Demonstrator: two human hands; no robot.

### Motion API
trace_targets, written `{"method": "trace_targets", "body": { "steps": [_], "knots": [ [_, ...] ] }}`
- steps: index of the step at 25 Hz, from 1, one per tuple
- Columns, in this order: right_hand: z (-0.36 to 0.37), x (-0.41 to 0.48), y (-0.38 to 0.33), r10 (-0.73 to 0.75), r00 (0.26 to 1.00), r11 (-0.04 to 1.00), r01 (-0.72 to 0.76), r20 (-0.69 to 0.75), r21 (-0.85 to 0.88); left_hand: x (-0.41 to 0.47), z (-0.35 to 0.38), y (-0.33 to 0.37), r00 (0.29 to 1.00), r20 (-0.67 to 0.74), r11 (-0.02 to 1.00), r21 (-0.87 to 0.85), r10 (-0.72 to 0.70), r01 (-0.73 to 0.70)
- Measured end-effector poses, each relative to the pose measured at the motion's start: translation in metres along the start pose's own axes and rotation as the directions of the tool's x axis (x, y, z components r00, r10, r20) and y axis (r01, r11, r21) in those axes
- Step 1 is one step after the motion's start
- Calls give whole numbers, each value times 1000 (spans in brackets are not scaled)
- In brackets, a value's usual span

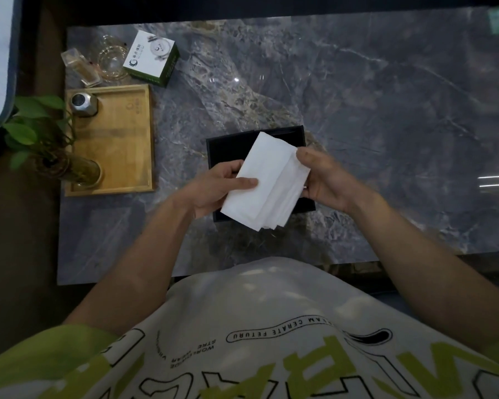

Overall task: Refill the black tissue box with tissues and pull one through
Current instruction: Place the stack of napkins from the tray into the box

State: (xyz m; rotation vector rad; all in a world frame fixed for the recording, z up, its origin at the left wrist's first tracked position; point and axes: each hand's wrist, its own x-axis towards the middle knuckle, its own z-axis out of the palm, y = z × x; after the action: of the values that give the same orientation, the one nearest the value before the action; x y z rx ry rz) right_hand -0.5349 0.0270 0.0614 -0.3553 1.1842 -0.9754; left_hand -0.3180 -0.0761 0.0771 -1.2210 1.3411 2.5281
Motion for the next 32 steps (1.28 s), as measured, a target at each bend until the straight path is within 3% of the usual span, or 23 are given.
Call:
{"method": "trace_targets", "body": {
  "steps": [4, 7, 12, 15, 19, 25, 32],
  "knots": [
    [7, 0, 14, -9, 1000, 986, 9, -2, 168, 8, 12, -6, 993, -112, 1000, 19, -21, 23],
    [12, 0, 26, -4, 997, 984, 18, -78, 177, 16, 20, -14, 975, -222, 1000, 10, -10, 12],
    [13, 0, 40, -35, 972, 999, 31, -234, -22, 26, 26, -30, 949, -310, 982, 191, 53, 8],
    [7, 3, 42, -65, 943, 991, 22, -326, -135, 31, 28, -35, 955, -297, 990, 135, 5, 37],
    [0, 5, 34, -74, 940, 971, -8, -333, -240, 34, 25, -36, 964, -263, 992, 106, -35, 65],
    [-5, 15, 34, -46, 929, 982, -25, -368, -187, 49, 26, -39, 932, -361, 997, 66, -3, 28],
    [-15, 25, 32, -140, 890, 844, -122, -434, -522, 66, 38, -44, 900, -434, 987, 127, -31, 95]
  ]
}}
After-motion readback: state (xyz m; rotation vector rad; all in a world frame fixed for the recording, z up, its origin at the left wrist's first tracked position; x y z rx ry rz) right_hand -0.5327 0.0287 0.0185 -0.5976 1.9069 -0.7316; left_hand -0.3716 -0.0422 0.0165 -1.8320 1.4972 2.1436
